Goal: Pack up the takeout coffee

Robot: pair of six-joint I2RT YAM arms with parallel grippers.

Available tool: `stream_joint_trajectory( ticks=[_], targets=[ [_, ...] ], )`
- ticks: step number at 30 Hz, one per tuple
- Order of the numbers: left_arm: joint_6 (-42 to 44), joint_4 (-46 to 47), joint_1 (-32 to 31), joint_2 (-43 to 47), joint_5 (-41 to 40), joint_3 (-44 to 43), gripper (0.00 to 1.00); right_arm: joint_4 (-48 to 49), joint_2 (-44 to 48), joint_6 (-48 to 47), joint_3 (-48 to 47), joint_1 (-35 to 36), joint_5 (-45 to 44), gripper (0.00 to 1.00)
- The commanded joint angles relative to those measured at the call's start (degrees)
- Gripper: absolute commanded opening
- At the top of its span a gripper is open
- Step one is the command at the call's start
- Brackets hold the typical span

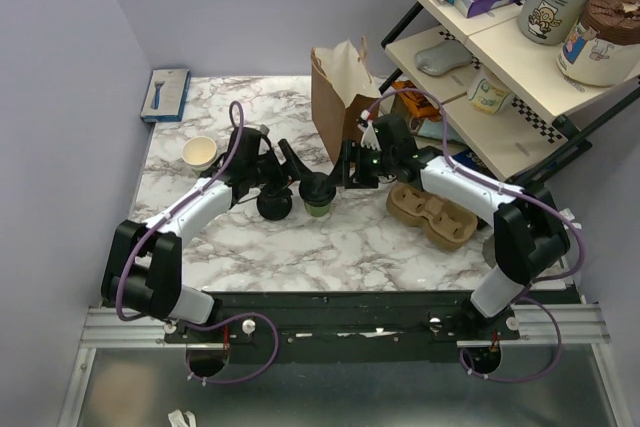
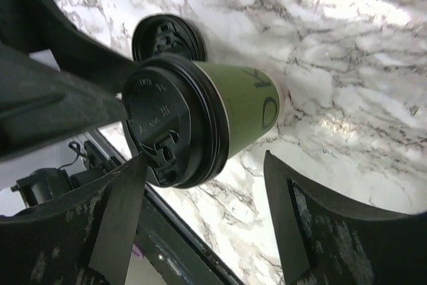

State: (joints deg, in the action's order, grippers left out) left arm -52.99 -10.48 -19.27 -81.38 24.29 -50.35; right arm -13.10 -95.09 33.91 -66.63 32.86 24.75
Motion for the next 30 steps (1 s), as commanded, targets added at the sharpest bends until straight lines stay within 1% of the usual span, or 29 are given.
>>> stream_joint_trajectory(
  ticks=[1, 4, 5, 7, 8, 9, 11, 14, 15, 17, 19, 22, 25, 26, 27, 28, 29, 30],
  targets=[
    [0.4, 1.3, 0.5, -2.8, 1.6, -1.0, 0.9, 2.0, -0.4, 2.6, 1.8, 1.1, 2.5, 0.77],
    [0.4, 1.4, 0.5, -3.7, 0.9, -0.5, 0.85, 2.7, -1.1, 3.4, 2.4, 1.5, 2.8, 0.75],
    [0.3, 2.4, 0.5, -3.9, 0.9, -0.1, 0.81, 2.9, -1.5, 3.7, 2.6, 1.6, 3.0, 0.74],
    [-0.1, 3.2, 0.5, -4.4, 1.5, 0.9, 0.76, 3.6, -2.0, 4.7, 3.3, 1.7, 3.0, 0.7],
    [-0.3, 3.5, 0.5, -4.6, 1.7, 1.1, 0.7, 3.8, -2.1, 4.9, 3.4, 1.7, 2.8, 0.67],
    [-0.3, 3.5, 0.5, -4.8, 1.7, 1.4, 0.69, 3.7, -2.6, 5.2, 3.6, 1.7, 1.7, 0.63],
    [-0.4, 4.3, 0.5, -4.7, 1.8, 2.7, 0.66, 3.3, -3.0, 5.9, 4.3, 1.7, 0.7, 0.62],
    [-1.1, 5.4, 0.5, -4.6, 2.1, 4.4, 0.61, 3.2, -4.4, 6.8, 5.1, 1.7, -0.4, 0.57],
    [-1.4, 5.6, 0.5, -4.7, 2.3, 4.7, 0.61, 3.1, -4.7, 7.3, 5.3, 1.7, -0.7, 0.53],
    [-1.7, 6.5, 0.5, -4.7, 2.9, 5.7, 0.56, 3.0, -5.1, 8.2, 5.7, 1.7, -1.3, 0.47],
    [-2.3, 7.1, 0.5, -5.3, 3.7, 6.5, 0.52, 2.9, -5.1, 8.5, 6.7, 1.5, -3.0, 0.46],
    [-2.6, 7.4, 0.6, -5.9, 3.5, 7.8, 0.48, 2.5, -5.1, 8.5, 7.6, 0.5, -3.4, 0.44],
    [-2.4, 6.9, 1.2, -7.0, 3.9, 8.6, 0.38, 2.3, -5.8, 8.5, 8.6, -0.4, -3.8, 0.38],
    [-2.5, 6.5, 1.2, -7.3, 4.2, 8.7, 0.34, 2.2, -6.0, 8.5, 9.0, -1.0, -3.7, 0.35],
    [-2.5, 6.3, 1.2, -7.6, 4.2, 8.7, 0.33, 2.2, -6.2, 8.3, 9.1, -1.2, -3.8, 0.25],
    [-2.5, 5.7, 1.2, -8.0, 4.2, 8.7, 0.32, 1.8, -6.4, 7.8, 9.2, -1.3, -4.2, 0.24],
    [-2.6, 4.8, 1.2, -8.2, 4.1, 8.9, 0.26, 1.2, -6.6, 7.3, 9.2, -1.5, -4.7, 0.24],
    [-2.5, 4.3, 1.2, -8.5, 3.9, 9.0, 0.24, 0.9, -7.0, 6.9, 9.2, -1.6, -5.6, 0.24]
  ],
)
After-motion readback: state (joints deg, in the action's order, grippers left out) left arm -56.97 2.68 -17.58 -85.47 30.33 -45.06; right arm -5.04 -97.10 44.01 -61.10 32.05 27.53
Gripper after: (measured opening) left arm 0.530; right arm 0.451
